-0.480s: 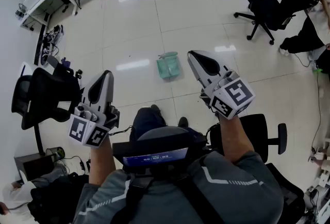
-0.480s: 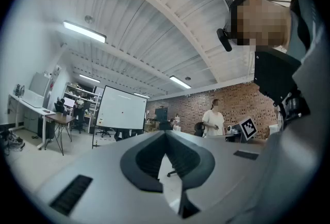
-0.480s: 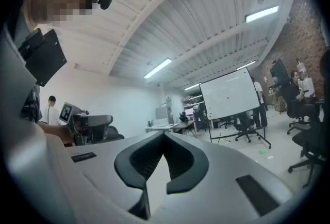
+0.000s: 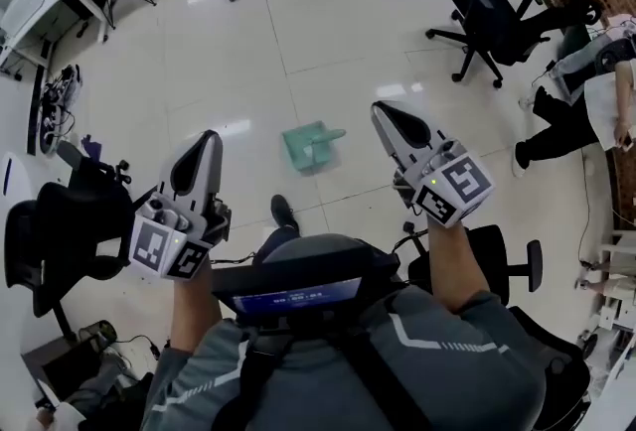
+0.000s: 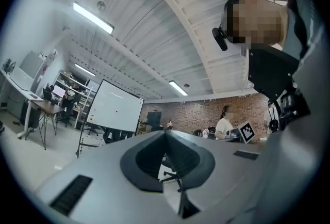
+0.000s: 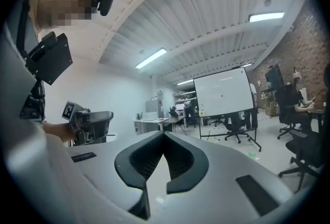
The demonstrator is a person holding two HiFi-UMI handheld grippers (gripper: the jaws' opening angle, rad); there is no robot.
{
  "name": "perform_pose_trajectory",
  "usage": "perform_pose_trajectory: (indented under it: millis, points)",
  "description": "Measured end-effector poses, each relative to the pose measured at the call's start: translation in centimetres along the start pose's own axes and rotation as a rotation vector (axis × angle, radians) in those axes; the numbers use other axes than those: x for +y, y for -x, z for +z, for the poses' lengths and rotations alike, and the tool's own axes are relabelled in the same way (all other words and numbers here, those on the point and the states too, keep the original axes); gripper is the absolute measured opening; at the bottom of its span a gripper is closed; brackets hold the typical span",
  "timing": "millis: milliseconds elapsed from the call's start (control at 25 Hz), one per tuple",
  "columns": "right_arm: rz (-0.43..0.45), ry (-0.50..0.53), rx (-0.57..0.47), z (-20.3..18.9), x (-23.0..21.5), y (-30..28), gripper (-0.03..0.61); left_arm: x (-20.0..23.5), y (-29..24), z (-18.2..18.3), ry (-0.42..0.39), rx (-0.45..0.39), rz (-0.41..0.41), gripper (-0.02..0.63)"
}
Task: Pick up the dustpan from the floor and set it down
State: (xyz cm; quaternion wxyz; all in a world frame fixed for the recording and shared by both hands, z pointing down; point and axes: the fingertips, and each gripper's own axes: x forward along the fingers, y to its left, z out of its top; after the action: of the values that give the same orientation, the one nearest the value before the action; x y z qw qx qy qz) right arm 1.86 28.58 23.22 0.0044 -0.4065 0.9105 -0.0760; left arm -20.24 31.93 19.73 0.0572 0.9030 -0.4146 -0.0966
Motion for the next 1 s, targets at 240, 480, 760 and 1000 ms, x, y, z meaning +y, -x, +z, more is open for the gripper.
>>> perform_pose_trajectory:
  millis: [240,480,760,1000]
  points:
    - [-0.11,0.035,0.023,1.8,-2.3,-9.6,0.025,10.8,-3.7,1.9,0.034,0.03,-0.1,0.026]
    - [-0.09,0.052,0.025,2.0,-4.0,-14.0,0.026,14.2,-7.1,1.1,0.003,0.047,-0.124,0.026]
    - [0.047,0.093,0.039,0.9,-7.2,-15.3,0.026,13.5,-10.4,-1.4,-0.003,0.047,-0.034,0.026]
    - [0.164,0.111,0.04,3.5,-10.8,-13.5,0.026,9.3,-14.1,-1.6,-0.004,0.049,0.049,0.026]
